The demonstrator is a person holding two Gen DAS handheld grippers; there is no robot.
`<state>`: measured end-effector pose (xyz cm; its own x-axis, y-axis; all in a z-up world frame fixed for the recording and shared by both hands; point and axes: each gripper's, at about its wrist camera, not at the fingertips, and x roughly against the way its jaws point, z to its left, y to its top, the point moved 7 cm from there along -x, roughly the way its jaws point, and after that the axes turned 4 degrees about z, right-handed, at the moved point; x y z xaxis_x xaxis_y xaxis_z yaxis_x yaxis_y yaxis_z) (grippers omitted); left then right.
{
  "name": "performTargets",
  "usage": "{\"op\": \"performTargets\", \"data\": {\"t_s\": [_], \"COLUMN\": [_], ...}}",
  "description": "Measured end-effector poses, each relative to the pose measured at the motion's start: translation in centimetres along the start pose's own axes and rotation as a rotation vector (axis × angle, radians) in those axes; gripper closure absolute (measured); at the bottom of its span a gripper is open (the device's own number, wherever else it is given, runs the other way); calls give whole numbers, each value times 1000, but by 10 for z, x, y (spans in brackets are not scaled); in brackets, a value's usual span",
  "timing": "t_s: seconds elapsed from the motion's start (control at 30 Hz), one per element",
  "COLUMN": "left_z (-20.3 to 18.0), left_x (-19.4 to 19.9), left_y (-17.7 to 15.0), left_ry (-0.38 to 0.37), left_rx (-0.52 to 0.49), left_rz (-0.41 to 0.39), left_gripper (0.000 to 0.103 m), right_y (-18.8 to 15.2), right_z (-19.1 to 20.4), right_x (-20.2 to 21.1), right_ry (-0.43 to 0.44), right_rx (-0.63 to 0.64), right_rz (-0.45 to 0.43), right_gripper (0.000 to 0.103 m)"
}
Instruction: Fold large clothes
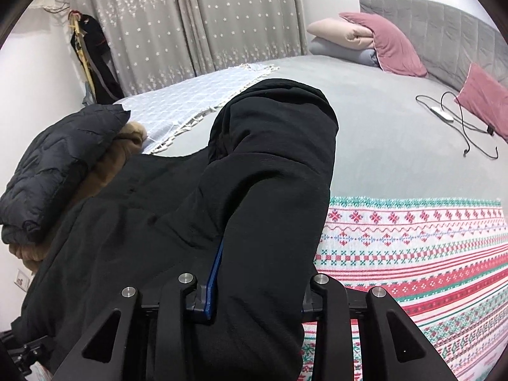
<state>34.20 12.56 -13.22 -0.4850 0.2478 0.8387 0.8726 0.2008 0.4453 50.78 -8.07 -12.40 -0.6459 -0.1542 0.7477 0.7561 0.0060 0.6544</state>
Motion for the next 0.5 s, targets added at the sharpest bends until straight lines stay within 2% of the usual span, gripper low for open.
{"op": "performTargets", "data": {"t_s": [0.37,0.5], "left_z": [-30,-69], "left_x": [32,50], "left_y": [-18,-33], "left_ry": [-84,-142], "left_rx": [-88,-140], "left_rz": [-56,-86], "left_gripper": [72,72], "right_y": [6,6], "right_z": [-11,-36], "right_x": [56,83], "right_ry": [-25,-8], "right_rx": [45,27], "right_rz": [-74,-79], "right_gripper": [72,72]}}
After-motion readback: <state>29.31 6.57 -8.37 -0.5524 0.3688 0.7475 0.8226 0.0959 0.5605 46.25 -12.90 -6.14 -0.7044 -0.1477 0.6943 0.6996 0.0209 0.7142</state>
